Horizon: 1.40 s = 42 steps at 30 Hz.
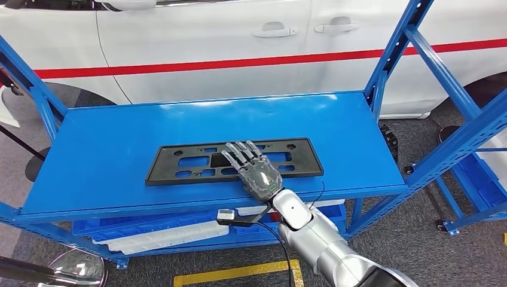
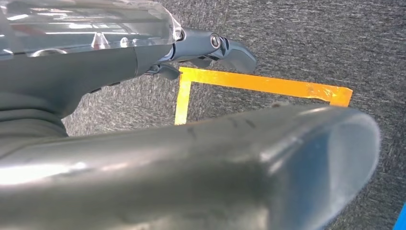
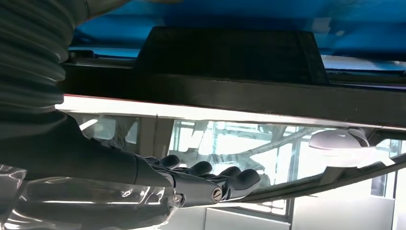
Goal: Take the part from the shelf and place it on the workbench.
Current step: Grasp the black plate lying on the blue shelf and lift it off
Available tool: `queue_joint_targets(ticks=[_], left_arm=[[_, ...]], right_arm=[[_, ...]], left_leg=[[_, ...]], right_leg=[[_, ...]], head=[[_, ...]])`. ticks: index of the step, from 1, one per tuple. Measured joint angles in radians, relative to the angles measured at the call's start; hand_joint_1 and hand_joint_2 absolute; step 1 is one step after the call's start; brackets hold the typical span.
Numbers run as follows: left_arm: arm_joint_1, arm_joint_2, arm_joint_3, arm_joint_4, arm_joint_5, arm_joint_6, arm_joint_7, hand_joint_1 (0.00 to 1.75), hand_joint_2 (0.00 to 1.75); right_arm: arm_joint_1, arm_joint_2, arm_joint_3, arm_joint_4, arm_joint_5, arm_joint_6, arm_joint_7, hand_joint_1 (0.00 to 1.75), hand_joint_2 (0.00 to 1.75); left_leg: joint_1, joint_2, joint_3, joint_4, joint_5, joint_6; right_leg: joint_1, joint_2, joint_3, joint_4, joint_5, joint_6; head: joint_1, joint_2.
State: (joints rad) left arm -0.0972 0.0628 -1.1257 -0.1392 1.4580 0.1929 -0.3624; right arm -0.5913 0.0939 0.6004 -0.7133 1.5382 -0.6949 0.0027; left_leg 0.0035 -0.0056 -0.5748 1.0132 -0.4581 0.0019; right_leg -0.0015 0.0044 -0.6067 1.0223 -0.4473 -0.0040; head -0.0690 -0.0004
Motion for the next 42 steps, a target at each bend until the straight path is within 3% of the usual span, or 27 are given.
queue_joint_targets(ticks=[6, 9, 17, 21, 29, 33, 41, 42], left_arm=[[0.0, 0.001, 0.0, 0.0, 0.0, 0.0, 0.0, 0.0, 0.0], [0.0, 0.001, 0.0, 0.0, 0.0, 0.0, -0.003, 0.0, 0.0], [0.0, 0.001, -0.001, 0.0, 0.0, -0.001, -0.011, 0.0, 0.0], [-0.001, 0.001, -0.006, 0.0, 0.0, -0.003, -0.021, 0.0, 0.0], [-0.001, 0.001, -0.008, 0.0, 0.0, -0.016, -0.037, 0.0, 0.0], [0.0, 0.002, -0.012, 0.0, 0.0, -0.035, -0.044, 0.0, 1.75], [0.0, 0.005, -0.024, 0.0, 0.0, -0.075, -0.065, 0.0, 1.75], [0.0, 0.005, -0.024, 0.0, 0.0, -0.077, -0.067, 0.0, 1.31]], right_arm=[[-0.013, 0.006, 0.0, 0.025, 0.003, -0.001, 0.003, 0.0, 1.75], [-0.028, 0.008, 0.018, 0.043, 0.02, 0.002, 0.044, 0.0, 1.75], [-0.117, 0.034, 0.174, 0.134, 0.032, 0.027, 0.179, 0.02, 1.75], [-0.158, 0.071, 0.228, 0.176, 0.033, 0.082, 0.192, 1.7, 1.75], [-0.198, 0.148, 0.268, 0.243, 0.033, 0.162, 0.153, 1.75, 1.75], [-0.21, 0.16, 0.268, 0.255, 0.033, 0.159, 0.15, 1.75, 1.75], [-0.213, 0.166, 0.266, 0.268, 0.03, 0.164, 0.136, 1.75, 1.75], [-0.213, 0.167, 0.266, 0.27, 0.03, 0.165, 0.136, 1.75, 1.75]], left_leg=[[0.0, 0.0, 0.001, 0.0, 0.0, 0.0], [0.0, 0.0, 0.002, 0.0, 0.0, 0.0], [0.0, 0.0, 0.003, 0.0, 0.0, 0.0], [0.0, 0.0, 0.003, 0.0, 0.0, 0.0], [0.0, 0.0, 0.002, 0.0, 0.0, 0.0], [0.0, 0.0, 0.002, 0.0, 0.0, 0.0], [0.0, 0.0, 0.002, 0.0, 0.0, 0.0], [0.0, 0.0, 0.002, 0.0, 0.0, 0.0]], right_leg=[[0.0, 0.0, 0.001, 0.0, 0.0, 0.0], [0.0, 0.0, 0.001, 0.0, 0.0, 0.0], [0.001, 0.0, 0.002, 0.0, 0.001, 0.0], [0.001, 0.001, 0.002, 0.0, 0.001, -0.001], [0.001, 0.0, 0.002, 0.0, 0.0, -0.001], [0.001, 0.0, 0.002, 0.0, 0.0, -0.001], [-0.001, 0.0, 0.002, 0.0, 0.0, -0.001], [-0.001, 0.0, 0.002, 0.0, 0.0, -0.001]], head=[[0.0, 0.0], [0.0, 0.0], [0.0, 0.0], [0.0, 0.0], [0.0, 0.0], [0.0, 0.0], [0.0, 0.0], [0.0, 0.0]])
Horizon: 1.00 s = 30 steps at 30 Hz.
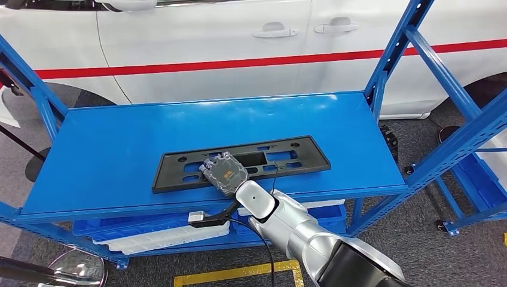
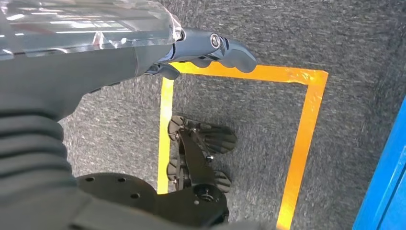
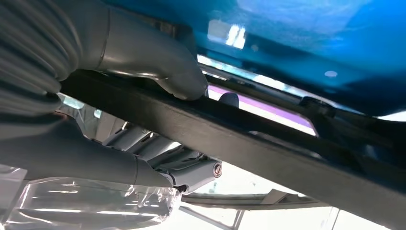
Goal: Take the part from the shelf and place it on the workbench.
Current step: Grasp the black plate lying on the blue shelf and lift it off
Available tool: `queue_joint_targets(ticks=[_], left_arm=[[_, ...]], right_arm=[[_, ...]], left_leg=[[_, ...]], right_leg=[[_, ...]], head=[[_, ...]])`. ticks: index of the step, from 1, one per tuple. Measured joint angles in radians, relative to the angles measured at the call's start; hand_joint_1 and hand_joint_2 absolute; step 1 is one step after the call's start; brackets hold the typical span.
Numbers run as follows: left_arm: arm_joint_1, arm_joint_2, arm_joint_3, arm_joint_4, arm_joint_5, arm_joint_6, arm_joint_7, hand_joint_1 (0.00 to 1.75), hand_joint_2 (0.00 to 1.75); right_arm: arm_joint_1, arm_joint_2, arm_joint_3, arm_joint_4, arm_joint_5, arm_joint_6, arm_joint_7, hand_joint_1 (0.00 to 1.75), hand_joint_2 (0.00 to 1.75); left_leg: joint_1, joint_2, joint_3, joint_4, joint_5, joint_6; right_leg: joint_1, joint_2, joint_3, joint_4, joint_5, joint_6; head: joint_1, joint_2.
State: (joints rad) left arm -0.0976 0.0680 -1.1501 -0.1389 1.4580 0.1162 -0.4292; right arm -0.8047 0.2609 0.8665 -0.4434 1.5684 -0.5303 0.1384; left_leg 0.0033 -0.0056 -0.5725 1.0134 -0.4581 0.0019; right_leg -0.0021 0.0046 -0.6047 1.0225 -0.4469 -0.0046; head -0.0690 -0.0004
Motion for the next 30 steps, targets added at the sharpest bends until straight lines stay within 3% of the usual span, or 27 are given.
queue_joint_targets(ticks=[3, 19, 23, 30], left_arm=[[0.0, 0.0, 0.0, 0.0, 0.0, -0.004, -0.008, 0.0, 0.0], [0.0, 0.001, -0.026, 0.0, 0.0, -0.024, -0.096, 0.0, 0.0], [0.0, 0.001, -0.026, 0.0, 0.0, -0.022, -0.101, 0.0, 1.75], [0.001, 0.001, -0.024, 0.0, 0.0, -0.018, -0.113, 0.0, 1.75]], right_arm=[[0.0, 0.001, -0.002, 0.004, -0.002, 0.0, -0.001, 1.75, 1.75], [0.006, 0.0, -0.093, 0.006, -0.029, -0.035, -0.044, 1.75, 1.75], [0.013, 0.0, -0.117, 0.0, -0.03, -0.044, -0.054, 1.75, 1.75], [0.022, -0.005, -0.159, -0.029, -0.054, -0.09, -0.087, 1.75, 1.75]], left_leg=[[0.0, 0.0, 0.0, 0.0, 0.0, 0.0], [0.0, 0.0, 0.0, 0.0, 0.0, 0.0], [0.0, 0.0, -0.001, 0.0, 0.0, 0.0], [0.0, 0.0, -0.001, 0.0, 0.0, 0.0]], right_leg=[[0.0, 0.0, 0.0, 0.0, 0.0, 0.0], [0.0, 0.0, 0.0, 0.0, 0.0, 0.0], [0.0, 0.0, -0.001, 0.0, 0.0, 0.0], [0.0, 0.0, -0.001, 0.0, 0.0, 0.0]], head=[[0.0, 0.0], [0.0, 0.0], [0.0, 0.0], [0.0, 0.0]])
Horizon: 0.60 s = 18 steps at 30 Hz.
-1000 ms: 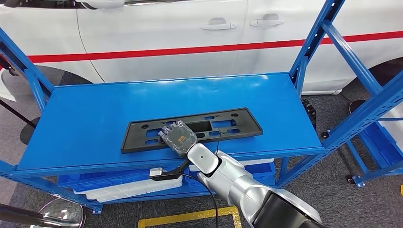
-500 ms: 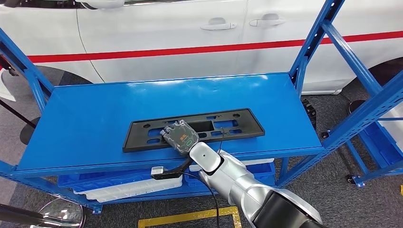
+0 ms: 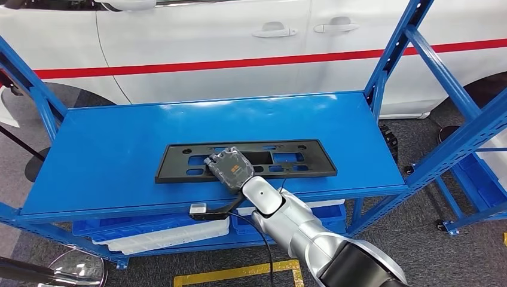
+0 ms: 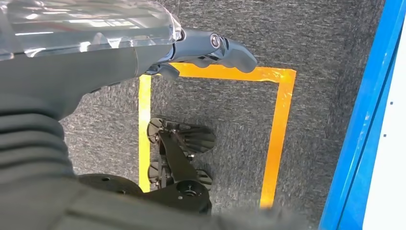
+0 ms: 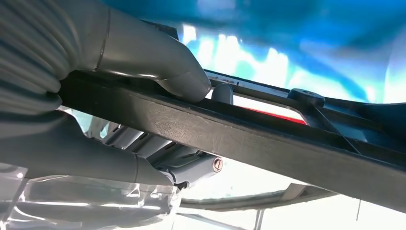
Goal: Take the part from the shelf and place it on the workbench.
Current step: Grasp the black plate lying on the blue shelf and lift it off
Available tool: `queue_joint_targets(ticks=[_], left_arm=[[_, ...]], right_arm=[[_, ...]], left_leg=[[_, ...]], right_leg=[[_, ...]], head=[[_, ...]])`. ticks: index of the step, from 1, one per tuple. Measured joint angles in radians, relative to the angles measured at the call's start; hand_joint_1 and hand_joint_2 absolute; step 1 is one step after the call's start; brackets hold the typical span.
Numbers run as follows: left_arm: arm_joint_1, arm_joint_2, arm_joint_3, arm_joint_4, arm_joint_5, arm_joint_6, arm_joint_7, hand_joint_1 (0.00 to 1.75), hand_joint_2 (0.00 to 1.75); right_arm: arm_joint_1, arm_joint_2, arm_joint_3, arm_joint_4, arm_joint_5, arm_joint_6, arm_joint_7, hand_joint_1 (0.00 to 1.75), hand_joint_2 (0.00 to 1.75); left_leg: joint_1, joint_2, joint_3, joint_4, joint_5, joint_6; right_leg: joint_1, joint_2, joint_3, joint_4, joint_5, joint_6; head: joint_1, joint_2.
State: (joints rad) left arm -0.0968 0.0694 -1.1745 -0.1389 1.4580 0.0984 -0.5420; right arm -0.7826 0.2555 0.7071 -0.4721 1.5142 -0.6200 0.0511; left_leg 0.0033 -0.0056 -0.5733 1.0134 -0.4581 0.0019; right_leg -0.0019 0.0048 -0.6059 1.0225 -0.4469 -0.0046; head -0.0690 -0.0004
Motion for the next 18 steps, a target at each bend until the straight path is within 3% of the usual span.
queue_joint_targets(ticks=[4, 9, 11, 14, 18], left_arm=[[0.001, 0.0, 0.003, 0.0, 0.0, 0.004, 0.0, 0.0, 1.75], [0.003, 0.0, 0.011, 0.0, 0.0, 0.005, 0.0, 0.0, 1.75], [0.004, 0.0, 0.014, 0.0, 0.0, 0.005, -0.002, 0.0, 1.75], [0.005, 0.0, 0.019, 0.0, 0.0, 0.007, -0.007, 0.0, 1.75], [0.004, 0.001, 0.02, 0.0, 0.0, 0.009, -0.006, 0.0, 1.75]], right_arm=[[0.04, -0.017, -0.047, -0.11, -0.095, -0.053, -0.084, 1.75, 1.75], [0.117, -0.065, -0.098, -0.359, -0.241, -0.041, -0.186, 1.75, 1.75], [0.152, -0.089, -0.111, -0.465, -0.4, -0.013, -0.278, 1.75, 1.75], [0.22, -0.142, -0.129, -0.685, -0.777, 0.096, -0.467, 1.75, 1.75], [0.305, -0.204, -0.162, -0.932, -1.11, 0.235, -0.592, 1.75, 1.75]], left_leg=[[0.0, 0.0, 0.0, 0.0, 0.0, 0.0], [0.0, 0.0, 0.0, 0.0, 0.0, 0.0], [0.0, 0.0, 0.0, 0.0, 0.0, 0.0], [-0.001, 0.0, 0.002, 0.0, -0.001, 0.0], [-0.001, 0.001, 0.004, 0.0, -0.003, 0.0]], right_leg=[[0.0, 0.0, 0.0, 0.0, 0.0, 0.0], [0.0, 0.0, 0.0, 0.0, 0.0, 0.0], [0.0, 0.0, 0.0, 0.0, 0.0, 0.0], [0.0, 0.0, 0.002, -0.001, 0.0, 0.0], [0.0, 0.001, 0.004, -0.002, -0.001, 0.001]], head=[[0.0, 0.0], [0.0, 0.0], [0.0, 0.0], [0.0, 0.0], [0.0, 0.0]])
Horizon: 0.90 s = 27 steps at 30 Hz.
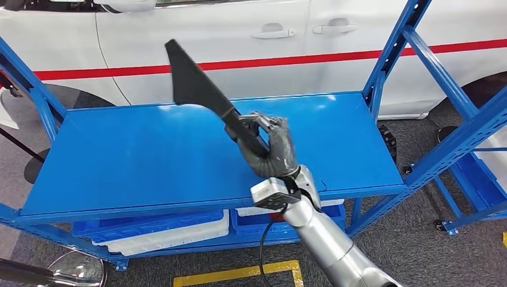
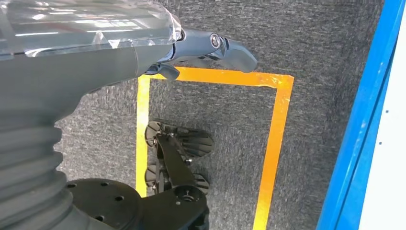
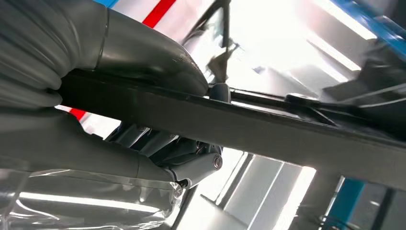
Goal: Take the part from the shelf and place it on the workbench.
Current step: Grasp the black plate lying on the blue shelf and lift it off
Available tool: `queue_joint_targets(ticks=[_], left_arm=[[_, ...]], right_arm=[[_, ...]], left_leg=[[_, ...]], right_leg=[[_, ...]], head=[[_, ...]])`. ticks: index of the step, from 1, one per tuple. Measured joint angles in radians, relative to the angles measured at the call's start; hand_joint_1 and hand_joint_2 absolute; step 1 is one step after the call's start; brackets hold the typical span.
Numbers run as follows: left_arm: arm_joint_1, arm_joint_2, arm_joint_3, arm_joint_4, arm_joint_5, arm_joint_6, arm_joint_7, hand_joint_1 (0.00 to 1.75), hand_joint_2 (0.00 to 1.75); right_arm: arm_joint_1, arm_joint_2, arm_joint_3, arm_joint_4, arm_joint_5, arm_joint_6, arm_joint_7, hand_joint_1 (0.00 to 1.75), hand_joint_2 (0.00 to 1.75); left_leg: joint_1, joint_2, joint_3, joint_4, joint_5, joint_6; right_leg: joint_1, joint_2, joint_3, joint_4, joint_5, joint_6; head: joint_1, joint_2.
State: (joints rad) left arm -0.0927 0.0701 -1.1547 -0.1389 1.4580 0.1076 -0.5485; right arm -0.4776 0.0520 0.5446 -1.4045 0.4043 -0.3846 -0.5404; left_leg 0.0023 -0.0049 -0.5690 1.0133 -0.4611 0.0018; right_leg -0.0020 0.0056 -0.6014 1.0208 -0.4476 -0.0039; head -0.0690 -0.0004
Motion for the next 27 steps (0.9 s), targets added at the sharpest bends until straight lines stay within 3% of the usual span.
queue_joint_targets(ticks=[3, 6, 11, 16, 24, 27], left_arm=[[0.0, 0.001, 0.0, 0.0, 0.0, 0.0, 0.01, 0.0, 1.75], [0.0, 0.002, 0.0, 0.0, 0.0, -0.001, 0.019, 0.0, 1.75], [-0.004, 0.002, 0.006, 0.0, 0.0, 0.001, 0.034, 0.0, 1.75], [-0.009, 0.004, 0.006, 0.0, 0.0, 0.012, 0.052, 0.0, 1.75], [-0.015, 0.005, 0.006, 0.0, 0.0, 0.021, 0.061, 0.0, 1.75], [-0.017, 0.006, 0.006, 0.0, 0.0, 0.029, 0.063, 0.0, 1.75]], right_arm=[[0.074, -0.03, -0.023, -0.151, -0.271, 0.238, -0.079, 1.75, 1.75], [0.133, -0.045, -0.052, -0.322, -0.527, 0.51, -0.083, 1.75, 1.75], [0.161, -0.051, -0.066, -0.476, -0.738, 0.799, -0.075, 1.75, 1.75], [0.143, -0.056, -0.065, -0.505, -0.807, 0.862, -0.069, 1.75, 1.75], [0.115, -0.072, -0.065, -0.48, -0.847, 0.877, -0.066, 1.75, 1.75], [0.107, -0.078, -0.064, -0.47, -0.87, 0.878, -0.053, 1.75, 1.75]], left_leg=[[0.0, 0.0, -0.001, 0.0, 0.0, 0.0], [0.0, 0.0, -0.002, 0.0, 0.001, 0.0], [0.0, 0.0, -0.002, 0.0, 0.0, -0.001], [0.0, 0.0, -0.002, 0.0, 0.001, -0.001], [0.0, 0.0, -0.002, 0.0, 0.001, 0.0], [-0.003, 0.0, -0.004, 0.005, -0.002, 0.005]], right_leg=[[0.0, 0.0, -0.001, 0.0, 0.0, 0.0], [0.001, -0.001, -0.002, 0.0, 0.0, 0.0], [0.001, 0.001, -0.002, 0.0, 0.0, 0.0], [0.001, 0.0, -0.002, 0.0, 0.0, 0.0], [0.001, 0.0, -0.002, 0.001, 0.0, 0.0], [-0.002, 0.0, -0.002, -0.002, 0.001, 0.003]], head=[[0.0, 0.0], [0.0, 0.0], [0.0, 0.0], [0.0, 0.0], [0.0, 0.0], [0.0, 0.0]])
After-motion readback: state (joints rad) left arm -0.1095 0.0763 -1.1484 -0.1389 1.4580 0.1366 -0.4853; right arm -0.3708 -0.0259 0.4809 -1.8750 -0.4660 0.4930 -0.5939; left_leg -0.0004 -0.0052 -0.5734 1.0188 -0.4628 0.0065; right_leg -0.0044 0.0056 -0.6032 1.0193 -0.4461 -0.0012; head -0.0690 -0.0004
